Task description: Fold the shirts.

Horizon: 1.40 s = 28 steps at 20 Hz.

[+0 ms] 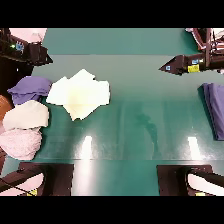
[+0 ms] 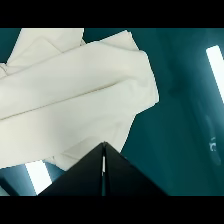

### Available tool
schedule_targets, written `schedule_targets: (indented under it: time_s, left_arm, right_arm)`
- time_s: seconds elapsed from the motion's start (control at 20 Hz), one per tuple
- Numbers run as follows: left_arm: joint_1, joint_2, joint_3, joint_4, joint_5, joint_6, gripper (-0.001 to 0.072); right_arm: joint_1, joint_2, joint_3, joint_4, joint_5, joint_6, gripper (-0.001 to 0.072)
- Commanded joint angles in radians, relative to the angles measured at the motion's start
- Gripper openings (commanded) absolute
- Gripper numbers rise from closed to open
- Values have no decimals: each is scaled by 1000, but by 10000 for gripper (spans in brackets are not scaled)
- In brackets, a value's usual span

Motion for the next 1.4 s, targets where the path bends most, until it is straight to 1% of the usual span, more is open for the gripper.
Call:
schedule_targets:
  time_s: [0.0, 0.55, 0.75, 0.8, 0.85, 0.9, 0.95, 1.0, 1.25, 1.35]
  left_arm:
    - [0, 0, 0, 0, 0, 0, 36]
    - [0, 0, 0, 0, 0, 0, 36]
    - [0, 0, 0, -19, 47, -5, 38]
    - [0, -1, 0, -18, 60, -5, 56]
    - [0, -3, 0, -10, 68, -5, 298]
    - [0, -11, -2, 6, 77, -26, 498]
    - [0, -25, -11, 37, 87, -53, 497]
    - [0, -41, -27, 72, 92, -58, 497]
    - [0, -206, -183, 239, 145, -56, 507]
    - [0, -291, -204, 285, 174, -56, 507]
  right_arm:
    - [0, 1, 0, 0, 0, 0, 17]
    - [0, 1, 0, 0, 0, 0, 17]
    - [0, 1, 0, 0, -1, 0, 17]
    - [0, 1, 0, 0, -1, 0, 17]
    - [0, 1, 0, 0, -3, 0, 17]
    - [0, 1, 0, 0, -13, 0, 17]
    - [0, 1, 0, 0, -28, 0, 17]
    - [0, 1, 0, 0, -27, 0, 17]
    - [0, 1, 0, 1, -18, 0, 17]
    - [0, 1, 0, 0, -7, 0, 17]
